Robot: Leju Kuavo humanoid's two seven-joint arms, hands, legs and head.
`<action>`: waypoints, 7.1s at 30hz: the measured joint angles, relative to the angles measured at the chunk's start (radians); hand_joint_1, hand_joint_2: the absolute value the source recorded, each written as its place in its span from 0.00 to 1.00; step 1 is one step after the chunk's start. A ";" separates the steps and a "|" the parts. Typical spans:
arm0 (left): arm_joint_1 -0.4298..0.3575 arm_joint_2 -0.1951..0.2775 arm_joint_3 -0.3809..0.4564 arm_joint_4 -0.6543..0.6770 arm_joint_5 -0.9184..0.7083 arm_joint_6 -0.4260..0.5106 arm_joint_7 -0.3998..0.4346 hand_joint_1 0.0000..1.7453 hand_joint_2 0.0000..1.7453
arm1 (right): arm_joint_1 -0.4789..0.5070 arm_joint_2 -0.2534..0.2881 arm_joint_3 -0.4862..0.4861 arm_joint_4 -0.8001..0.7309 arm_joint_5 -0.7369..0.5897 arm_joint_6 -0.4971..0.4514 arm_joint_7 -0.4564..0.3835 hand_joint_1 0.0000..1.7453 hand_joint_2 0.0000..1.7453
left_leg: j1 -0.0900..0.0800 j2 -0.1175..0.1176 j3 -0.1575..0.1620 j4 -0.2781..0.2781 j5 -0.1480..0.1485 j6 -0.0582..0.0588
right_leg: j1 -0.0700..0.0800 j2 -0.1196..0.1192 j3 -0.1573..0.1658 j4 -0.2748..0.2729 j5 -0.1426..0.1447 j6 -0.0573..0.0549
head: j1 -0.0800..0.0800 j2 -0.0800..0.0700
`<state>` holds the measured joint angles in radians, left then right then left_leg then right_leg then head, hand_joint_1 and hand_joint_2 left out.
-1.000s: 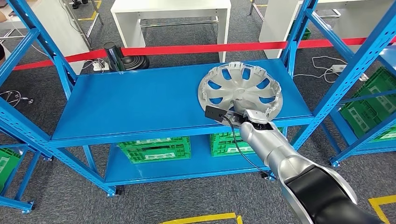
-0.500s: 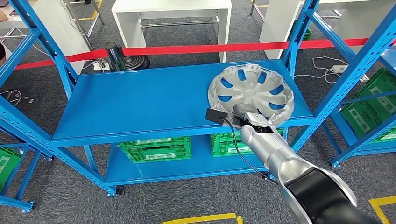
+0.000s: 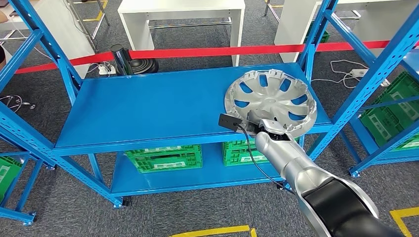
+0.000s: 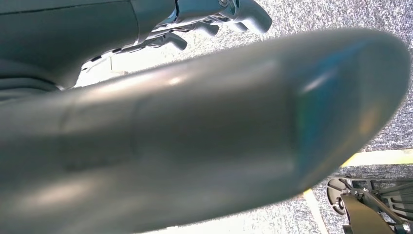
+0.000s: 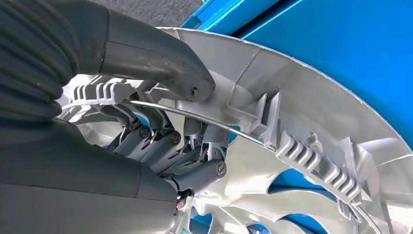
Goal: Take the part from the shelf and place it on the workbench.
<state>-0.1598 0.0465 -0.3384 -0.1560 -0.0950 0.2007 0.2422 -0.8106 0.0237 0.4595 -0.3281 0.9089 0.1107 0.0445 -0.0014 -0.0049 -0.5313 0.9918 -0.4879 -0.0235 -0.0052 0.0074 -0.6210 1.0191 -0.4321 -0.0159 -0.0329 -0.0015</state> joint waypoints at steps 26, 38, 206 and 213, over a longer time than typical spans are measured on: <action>-0.007 0.000 -0.016 0.000 -0.018 0.001 -0.033 0.00 1.00 | 0.068 -0.056 -0.008 -0.818 -0.287 -0.127 -0.166 1.00 1.00 | 0.000 0.000 -0.004 0.000 -0.001 0.000 | -0.001 0.001 -0.005 0.000 -0.002 0.000 | 0.000 0.000; -0.007 0.000 -0.024 0.000 0.001 0.019 -0.054 0.00 1.00 | 0.148 -0.100 0.204 -1.147 -0.249 -0.196 -0.207 1.00 1.00 | 0.000 0.000 -0.004 -0.001 -0.002 -0.001 | 0.000 0.000 -0.005 0.000 -0.002 0.001 | 0.000 0.000; -0.002 0.009 0.010 -0.013 0.056 -0.025 -0.076 0.00 1.00 | 0.100 -0.059 0.480 -1.289 -0.154 -0.239 -0.153 1.00 1.00 | 0.000 -0.002 0.033 0.002 -0.047 0.010 | 0.005 -0.019 -0.058 -0.012 0.069 0.010 | 0.012 0.000; 0.001 0.010 0.010 -0.012 0.056 -0.025 -0.076 0.00 1.00 | 0.105 -0.063 0.482 -1.280 -0.154 -0.242 -0.162 1.00 1.00 | 0.003 0.010 -0.057 0.006 0.034 0.047 | -0.001 -0.010 -0.139 0.278 -0.145 0.041 | 0.014 0.000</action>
<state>-0.1584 0.0562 -0.3284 -0.1677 -0.0389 0.1755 0.1664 -0.7055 -0.0392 0.9410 -1.6080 0.7549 -0.1314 -0.1180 0.0014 0.0050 -0.5878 0.9980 -0.4535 0.0234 -0.0065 -0.0030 -0.7600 1.2970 -0.5771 0.0247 -0.0192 -0.0015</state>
